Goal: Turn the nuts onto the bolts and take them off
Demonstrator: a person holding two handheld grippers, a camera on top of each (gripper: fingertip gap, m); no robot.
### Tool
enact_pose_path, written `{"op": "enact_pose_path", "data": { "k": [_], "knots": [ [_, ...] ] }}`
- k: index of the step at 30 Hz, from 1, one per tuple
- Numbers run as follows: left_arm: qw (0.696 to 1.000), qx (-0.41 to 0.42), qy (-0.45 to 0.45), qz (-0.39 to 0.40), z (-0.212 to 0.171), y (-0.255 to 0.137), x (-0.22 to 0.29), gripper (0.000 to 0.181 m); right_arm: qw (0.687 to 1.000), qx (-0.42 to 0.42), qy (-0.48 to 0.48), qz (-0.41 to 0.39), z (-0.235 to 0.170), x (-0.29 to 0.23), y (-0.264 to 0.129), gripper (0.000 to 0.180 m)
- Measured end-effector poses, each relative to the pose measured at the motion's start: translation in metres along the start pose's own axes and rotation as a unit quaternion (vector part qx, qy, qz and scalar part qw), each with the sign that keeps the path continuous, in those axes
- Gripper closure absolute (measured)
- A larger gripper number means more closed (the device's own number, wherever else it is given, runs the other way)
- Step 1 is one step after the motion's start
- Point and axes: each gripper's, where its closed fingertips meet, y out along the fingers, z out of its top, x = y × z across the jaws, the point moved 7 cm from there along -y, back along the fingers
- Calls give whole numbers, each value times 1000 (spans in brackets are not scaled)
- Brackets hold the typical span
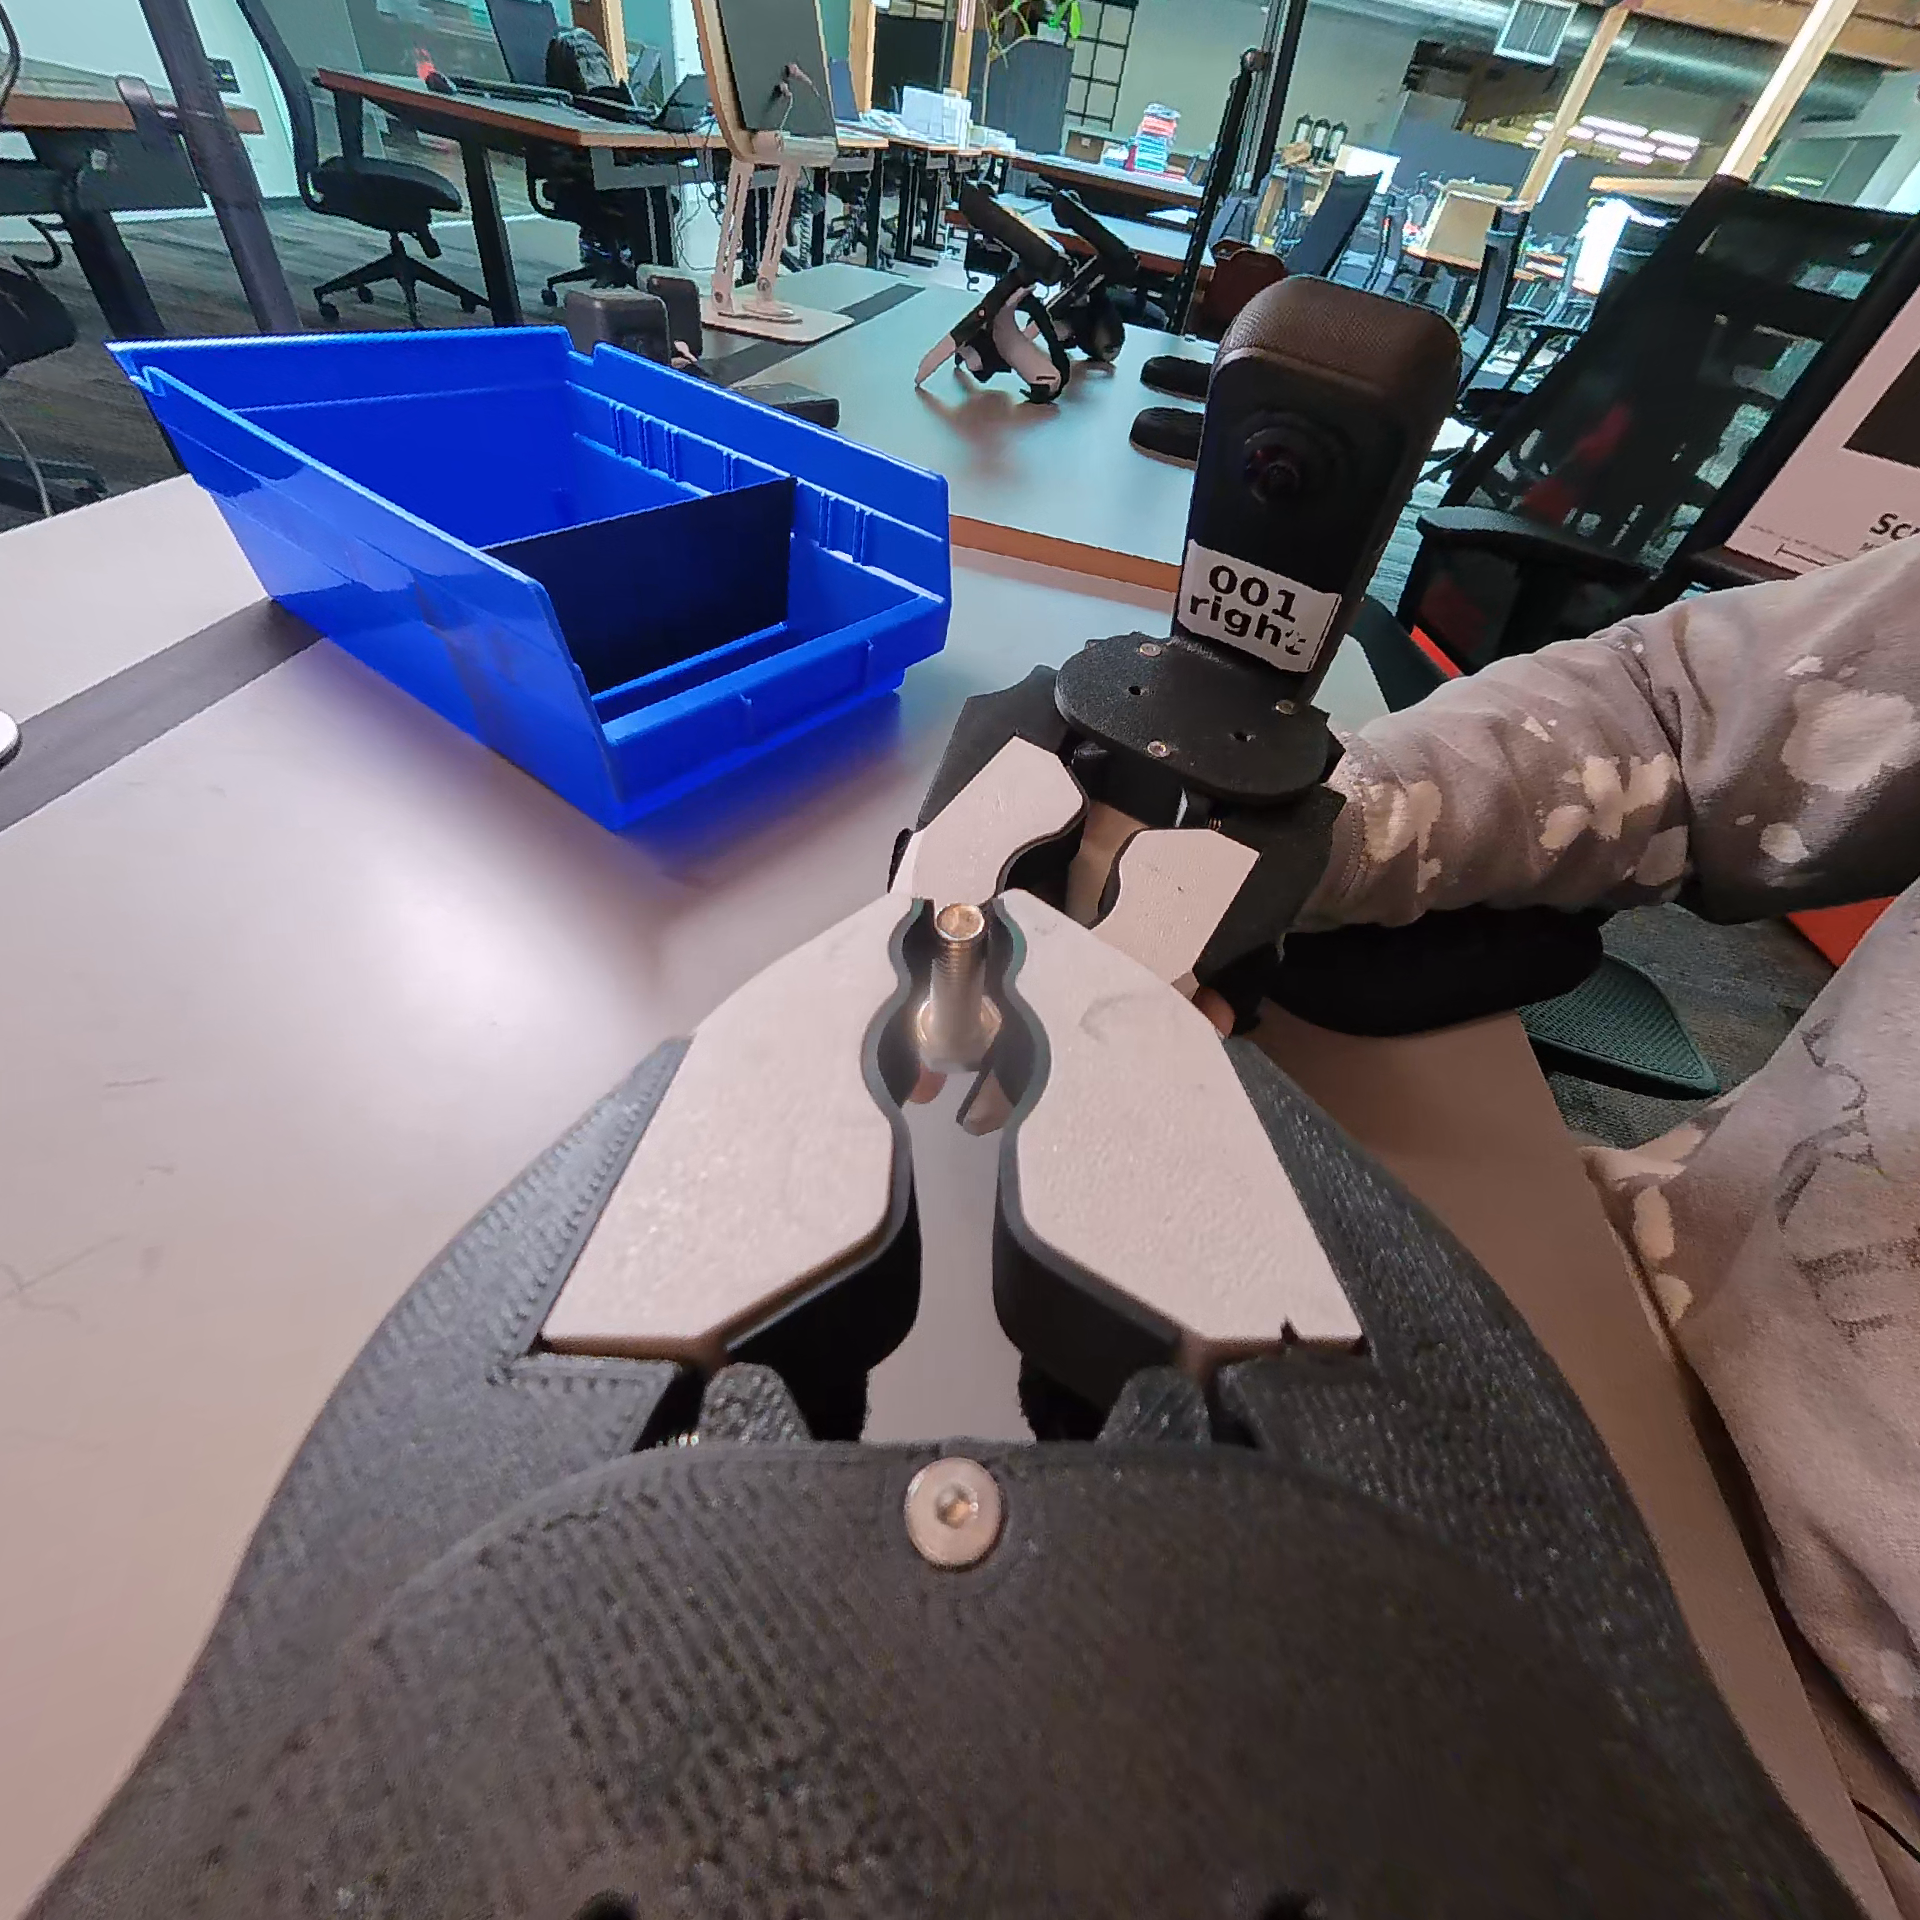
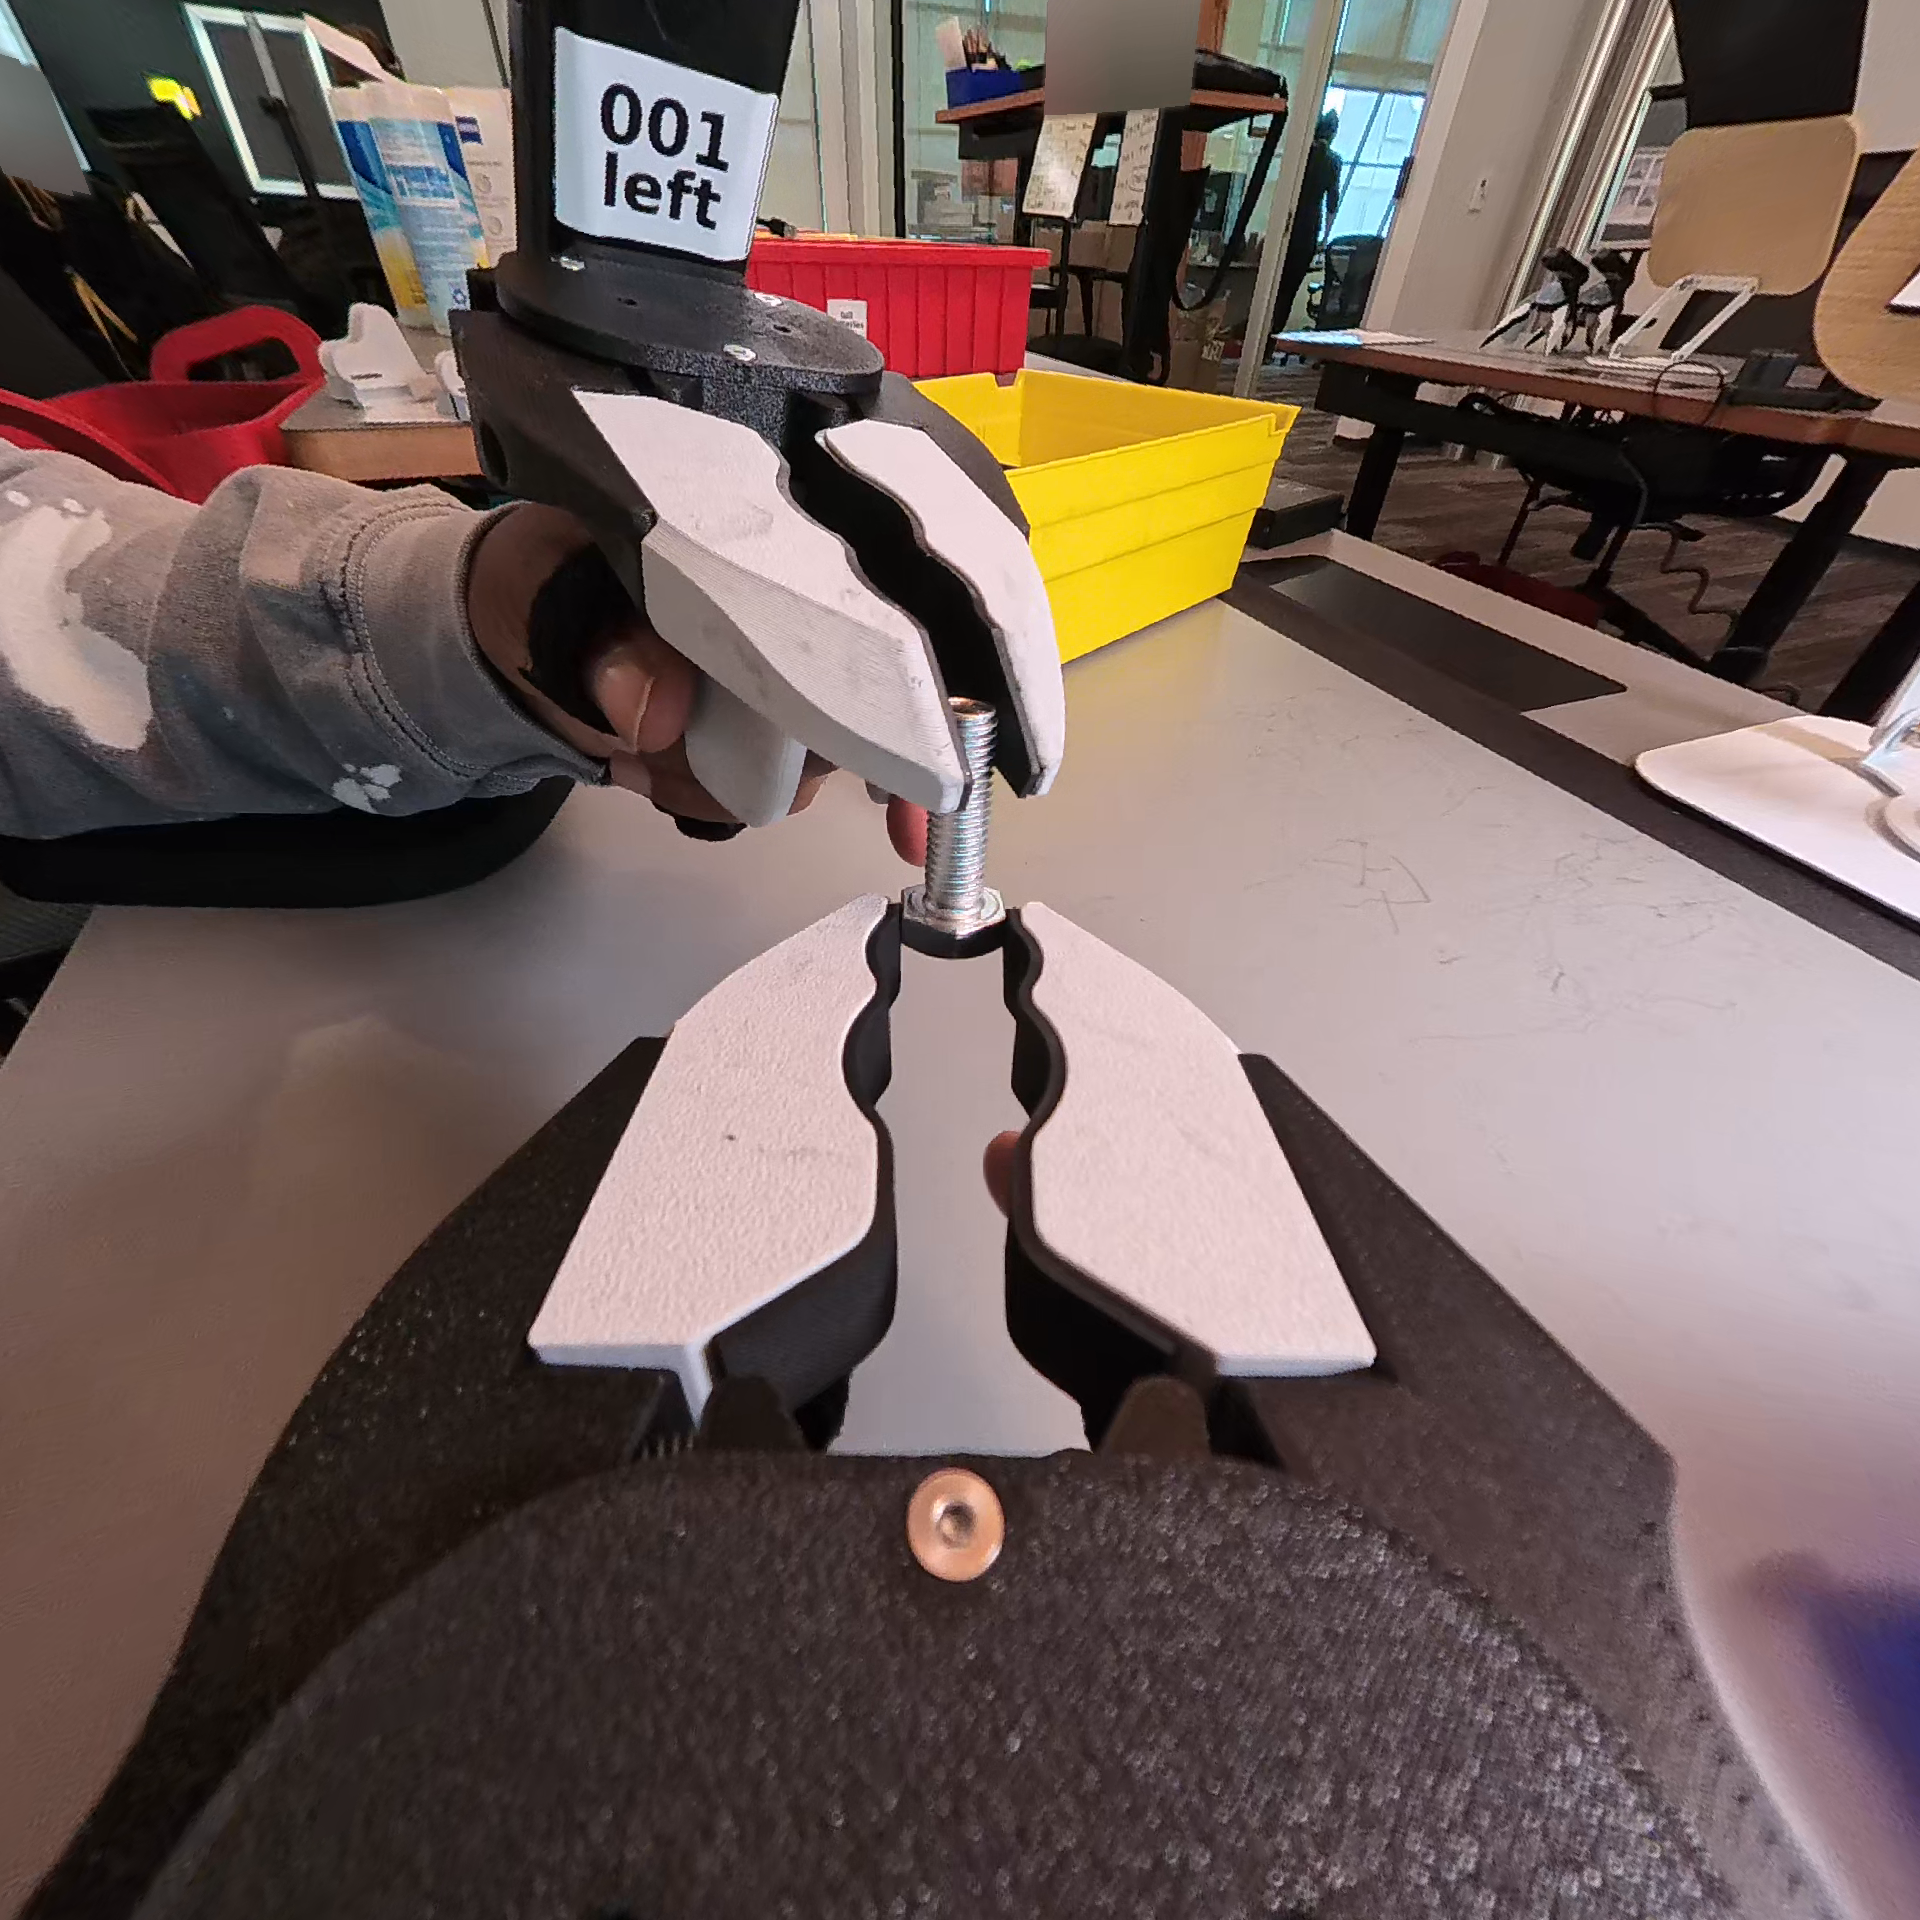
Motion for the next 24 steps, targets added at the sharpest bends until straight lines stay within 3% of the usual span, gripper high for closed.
{"op": "enact_pose_path", "data": {
  "k": [20, 24],
  "knots": [
    [999, 37, -2, -36, 7, -11, 3, 160, 999, 26, 24, 31, 8, -3, -4, 162],
    [999, 22, 18, -34, 3, -5, 7, 170, 999, 18, 14, 37, 6, -6, -2, 162]
  ]
}}
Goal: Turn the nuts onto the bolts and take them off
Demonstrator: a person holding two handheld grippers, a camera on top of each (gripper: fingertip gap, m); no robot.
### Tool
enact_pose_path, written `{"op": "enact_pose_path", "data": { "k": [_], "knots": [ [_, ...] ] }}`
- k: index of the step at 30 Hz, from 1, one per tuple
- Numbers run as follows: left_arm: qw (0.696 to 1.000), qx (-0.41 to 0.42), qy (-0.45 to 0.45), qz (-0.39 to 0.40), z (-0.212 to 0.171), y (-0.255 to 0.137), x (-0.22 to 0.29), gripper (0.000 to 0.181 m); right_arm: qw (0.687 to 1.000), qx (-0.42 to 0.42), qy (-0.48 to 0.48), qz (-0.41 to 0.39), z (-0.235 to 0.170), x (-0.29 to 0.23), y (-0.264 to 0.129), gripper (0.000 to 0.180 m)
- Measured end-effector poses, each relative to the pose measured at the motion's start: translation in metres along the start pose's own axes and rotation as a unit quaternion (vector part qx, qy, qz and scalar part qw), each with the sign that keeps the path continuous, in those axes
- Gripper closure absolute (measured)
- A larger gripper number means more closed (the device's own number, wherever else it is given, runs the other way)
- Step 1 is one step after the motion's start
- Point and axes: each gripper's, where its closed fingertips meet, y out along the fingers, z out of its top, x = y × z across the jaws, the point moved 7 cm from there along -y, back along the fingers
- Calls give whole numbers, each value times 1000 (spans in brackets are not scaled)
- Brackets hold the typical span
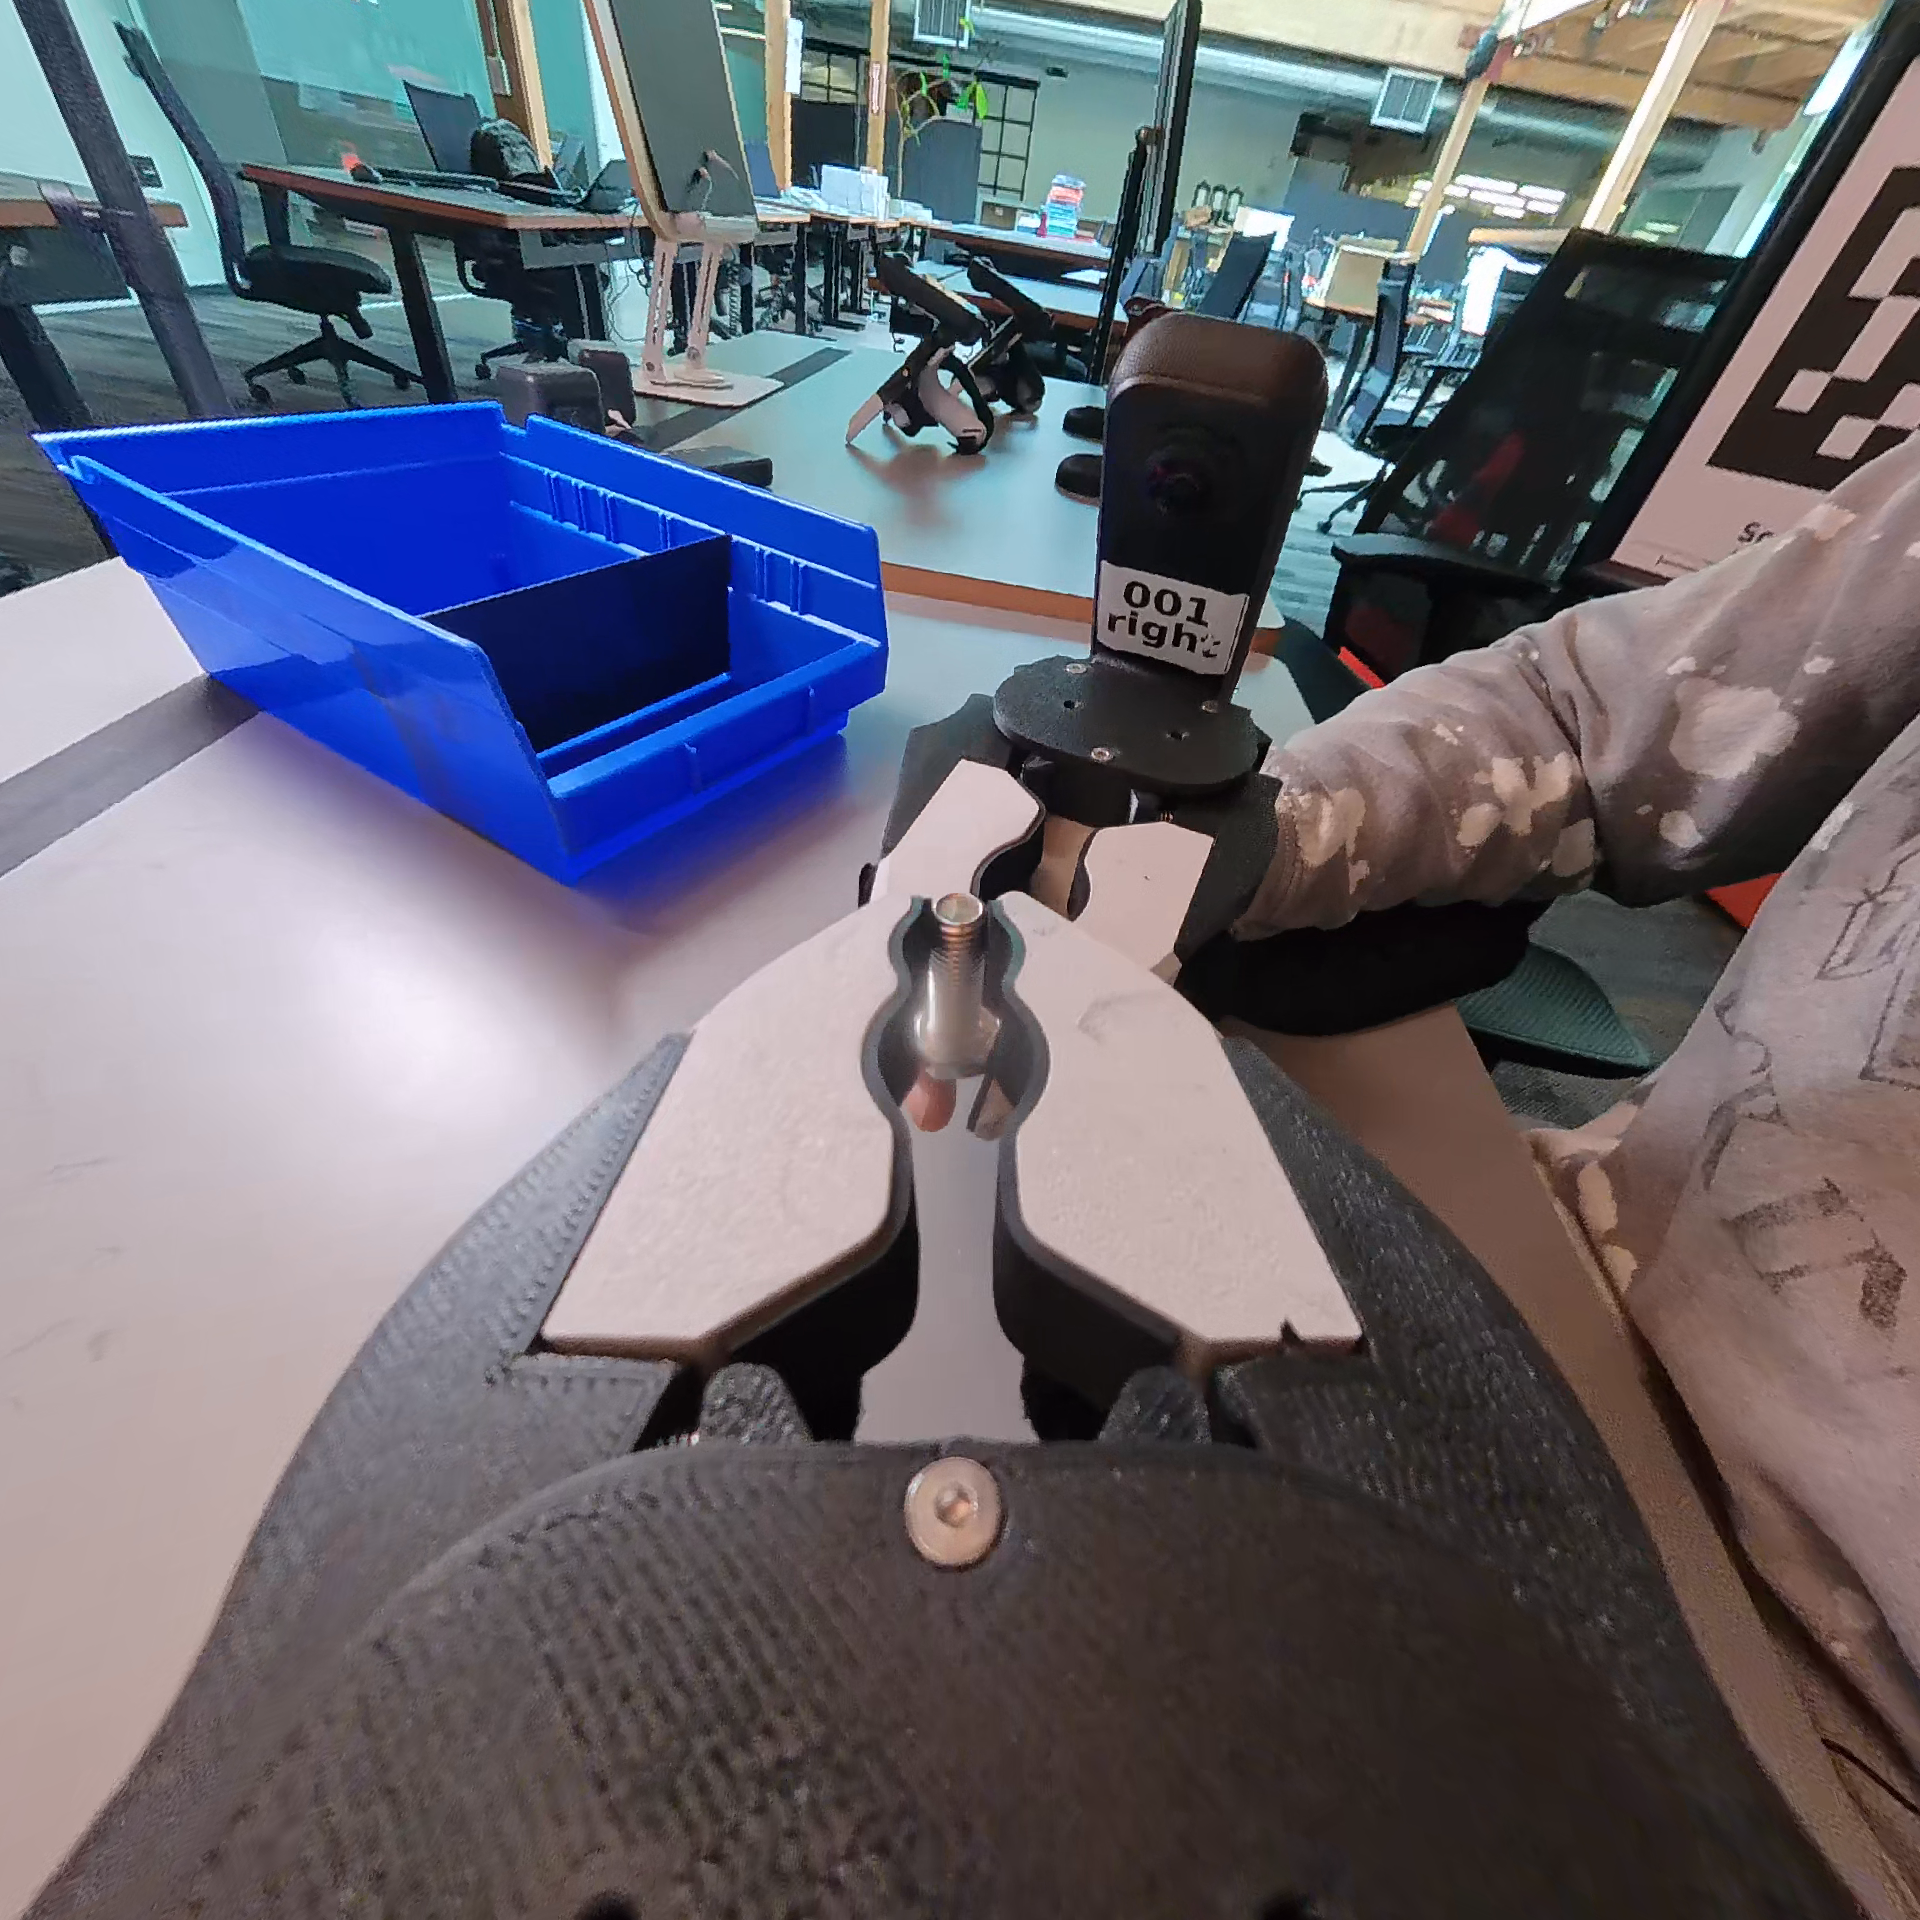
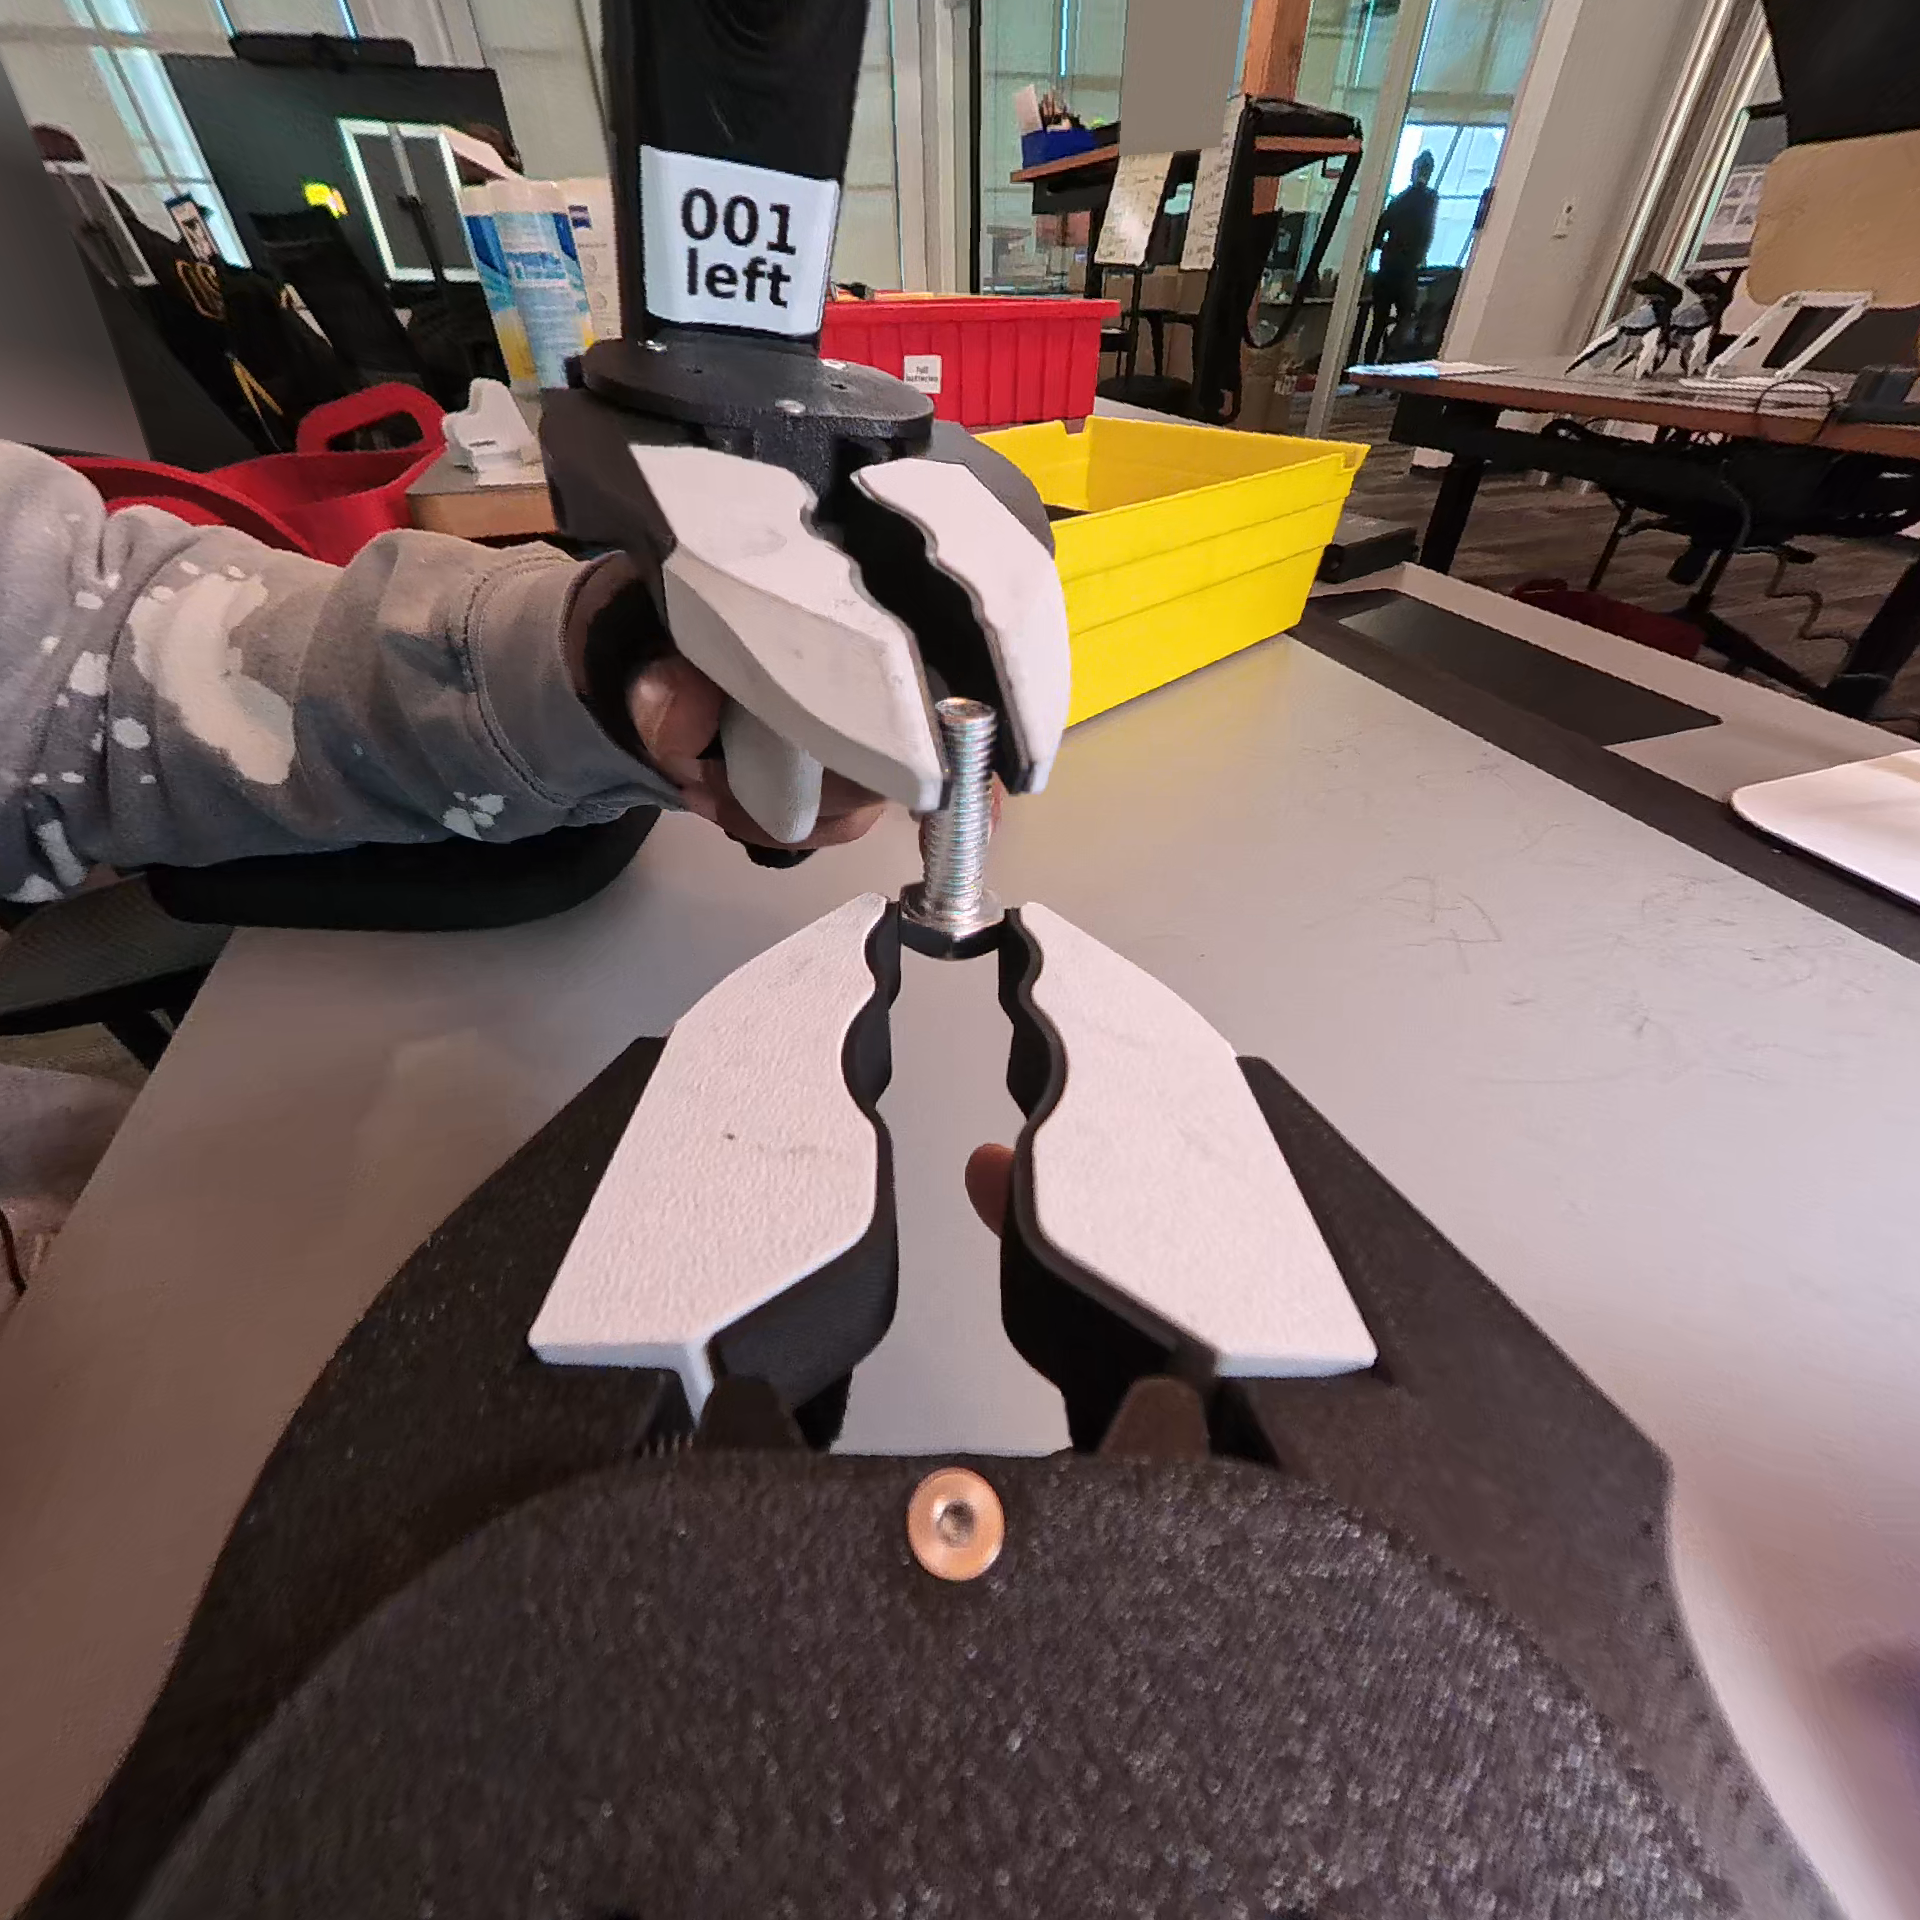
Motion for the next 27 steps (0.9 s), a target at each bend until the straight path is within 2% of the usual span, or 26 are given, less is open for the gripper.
{"op": "enact_pose_path", "data": {
  "k": [5, 8, 13, 27],
  "knots": [
    [1000, 11, 18, 14, 2, 1, 1, 171, 1000, 14, -3, -7, 1, 1, 0, 162],
    [1000, 17, 11, 9, 1, 3, 1, 170, 1000, 6, -13, -13, 0, -1, 2, 155],
    [1000, 17, 16, 8, 1, 5, 3, 170, 1000, 4, -14, -17, 0, -1, 2, 161],
    [1000, 11, 21, 9, -1, 6, 2, 170, 1000, -1, -19, -19, -2, -1, 3, 161]
  ]
}}
